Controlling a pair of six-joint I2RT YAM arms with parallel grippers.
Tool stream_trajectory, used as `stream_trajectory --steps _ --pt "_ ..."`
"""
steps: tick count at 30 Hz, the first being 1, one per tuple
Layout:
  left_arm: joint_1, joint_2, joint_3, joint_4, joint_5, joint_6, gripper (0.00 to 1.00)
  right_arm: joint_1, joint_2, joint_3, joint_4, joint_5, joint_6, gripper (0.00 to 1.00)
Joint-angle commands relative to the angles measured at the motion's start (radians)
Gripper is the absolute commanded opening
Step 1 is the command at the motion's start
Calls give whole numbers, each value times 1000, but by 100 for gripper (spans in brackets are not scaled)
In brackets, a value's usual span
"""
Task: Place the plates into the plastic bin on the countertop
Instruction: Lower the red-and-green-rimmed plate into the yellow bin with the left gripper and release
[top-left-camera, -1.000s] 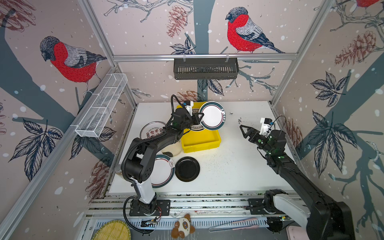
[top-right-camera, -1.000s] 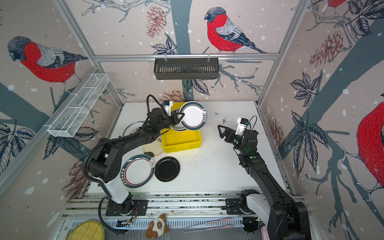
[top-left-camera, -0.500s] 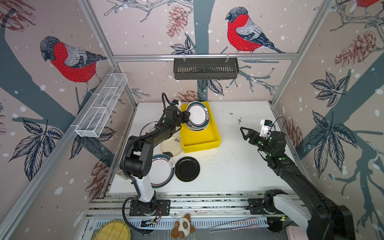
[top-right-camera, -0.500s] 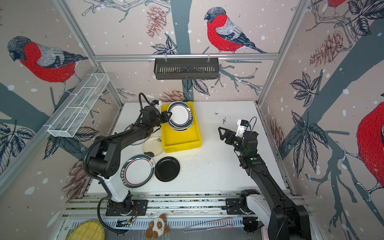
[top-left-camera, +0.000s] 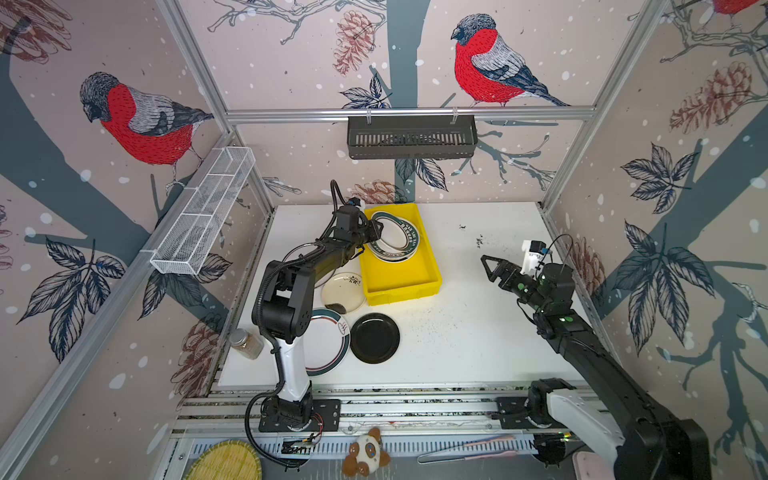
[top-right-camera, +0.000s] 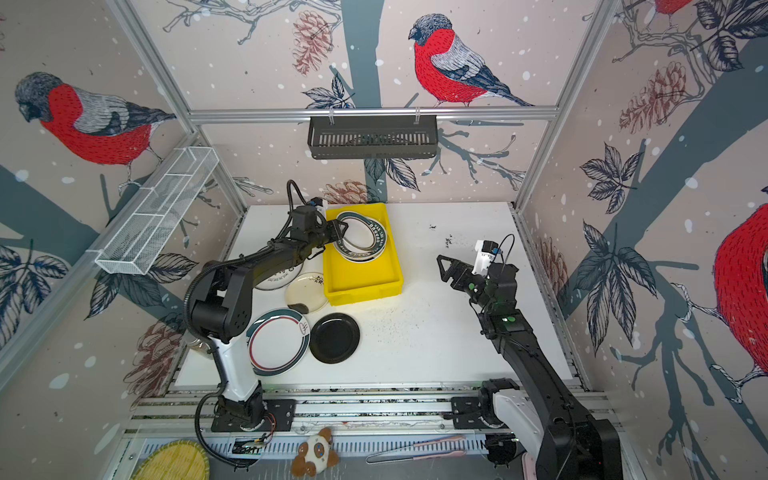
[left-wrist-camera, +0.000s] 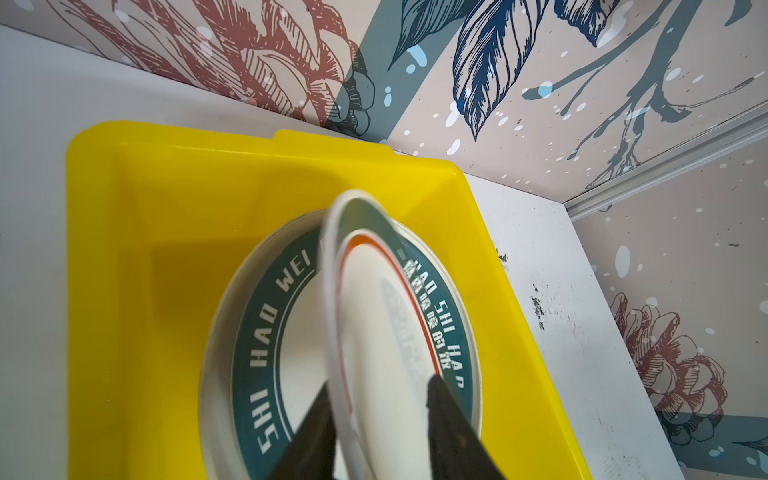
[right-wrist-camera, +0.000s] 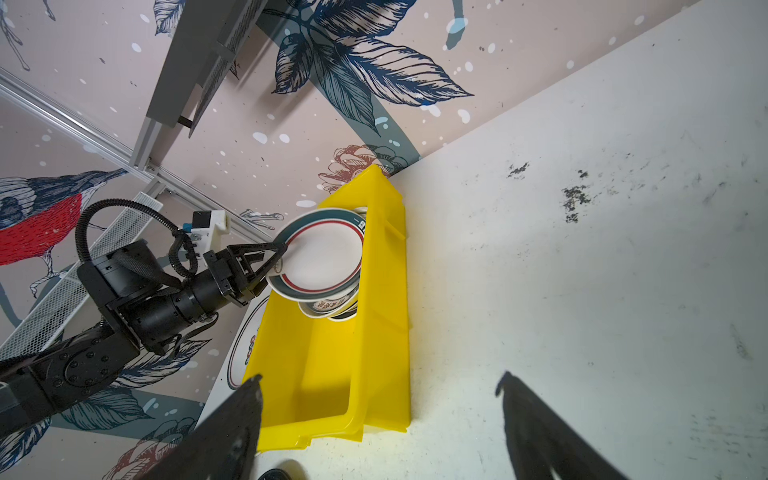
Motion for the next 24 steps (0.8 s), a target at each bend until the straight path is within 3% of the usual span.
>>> stream_trajectory --steps 1,5,6,7,24 --pt "-2 3 16 -6 23 34 55 -3 -9 3 -7 3 -30 90" --pt "-8 -12 14 -6 24 64 72 -3 -7 -1 -9 -4 -25 90" --pt "-11 -20 13 -5 27 78 93 -3 -7 -3 -11 -4 -24 90" --pt "-14 -28 12 -2 41 93 97 -3 -9 -3 -17 -4 -22 90" --pt "-39 -109 9 -98 -93 155 97 4 -73 -26 -61 -11 -14 91"
